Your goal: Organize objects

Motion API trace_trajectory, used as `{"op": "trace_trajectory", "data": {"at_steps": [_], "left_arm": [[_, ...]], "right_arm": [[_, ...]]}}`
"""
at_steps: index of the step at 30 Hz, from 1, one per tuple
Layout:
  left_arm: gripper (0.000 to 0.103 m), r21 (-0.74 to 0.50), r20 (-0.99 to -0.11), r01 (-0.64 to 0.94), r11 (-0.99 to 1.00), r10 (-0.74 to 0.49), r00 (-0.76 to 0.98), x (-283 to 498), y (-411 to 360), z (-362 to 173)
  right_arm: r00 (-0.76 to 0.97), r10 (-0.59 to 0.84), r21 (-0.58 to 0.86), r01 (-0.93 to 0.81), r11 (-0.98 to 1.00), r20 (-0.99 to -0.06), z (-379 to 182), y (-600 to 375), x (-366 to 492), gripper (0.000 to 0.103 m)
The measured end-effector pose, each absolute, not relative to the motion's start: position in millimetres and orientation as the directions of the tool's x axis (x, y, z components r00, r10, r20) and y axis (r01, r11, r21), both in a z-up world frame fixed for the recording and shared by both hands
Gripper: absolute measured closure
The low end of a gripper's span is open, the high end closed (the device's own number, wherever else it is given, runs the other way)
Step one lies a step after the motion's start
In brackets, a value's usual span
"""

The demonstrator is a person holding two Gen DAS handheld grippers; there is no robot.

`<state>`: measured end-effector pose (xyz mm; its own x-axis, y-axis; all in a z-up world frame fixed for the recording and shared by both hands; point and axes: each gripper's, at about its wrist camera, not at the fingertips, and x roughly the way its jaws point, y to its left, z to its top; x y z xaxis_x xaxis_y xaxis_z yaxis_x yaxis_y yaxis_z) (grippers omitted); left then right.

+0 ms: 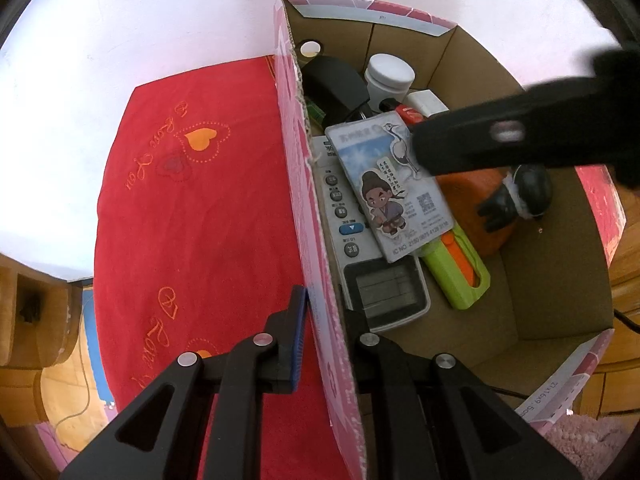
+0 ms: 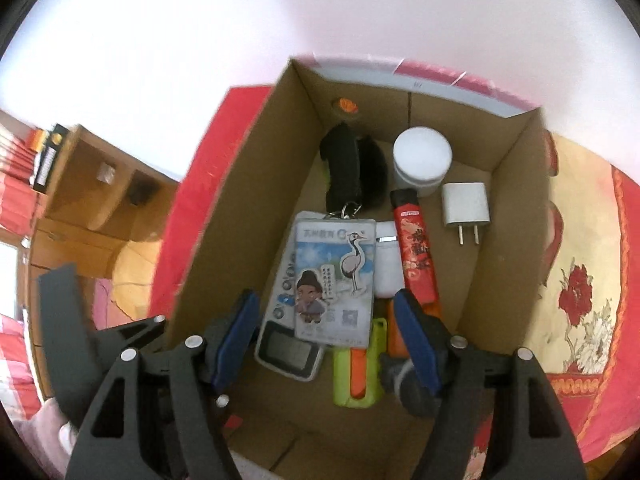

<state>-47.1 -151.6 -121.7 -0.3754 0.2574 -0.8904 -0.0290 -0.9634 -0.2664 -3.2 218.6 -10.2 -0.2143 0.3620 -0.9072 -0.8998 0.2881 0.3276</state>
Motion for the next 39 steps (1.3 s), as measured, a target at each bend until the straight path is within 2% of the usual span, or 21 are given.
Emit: {"op": "trace_trajectory", "data": {"at_steps": [9, 21, 29, 39], "left_arm": [[0.093, -0.26, -0.881, 0.005, -0.966, 0.235, -0.41, -46.8, -166.6, -121.4], [0.093, -0.218, -0.832, 0.119, -0.969, 0.121, -0.541, -18.7, -174.4, -49.5], [0.093, -0.233, -0.801, 0.138, -0.963, 0.11, -0.588, 7.7, -124.2, 2.3], [0.093, -0.249, -0.789, 0.136, -0.959, 0.119, -0.603, 26.1, -100.0, 5.1]], "right_arm": [[-0.189, 0.49, 0.358, -0.892, 0.278, -0.851, 22.0, 154.0, 14.6, 0.033], [-0.152, 0.6, 0.38, -0.884, 0.272, -0.785, 43.5, 94.2, 28.9, 0.033], [-0.078, 0.672, 0.371, -0.877, 0.304, -0.736, 59.9, 63.8, 25.1, 0.033], [0.025, 0.691, 0.338, -0.859, 0.385, -0.723, 52.4, 36.6, 22.5, 0.033]]}}
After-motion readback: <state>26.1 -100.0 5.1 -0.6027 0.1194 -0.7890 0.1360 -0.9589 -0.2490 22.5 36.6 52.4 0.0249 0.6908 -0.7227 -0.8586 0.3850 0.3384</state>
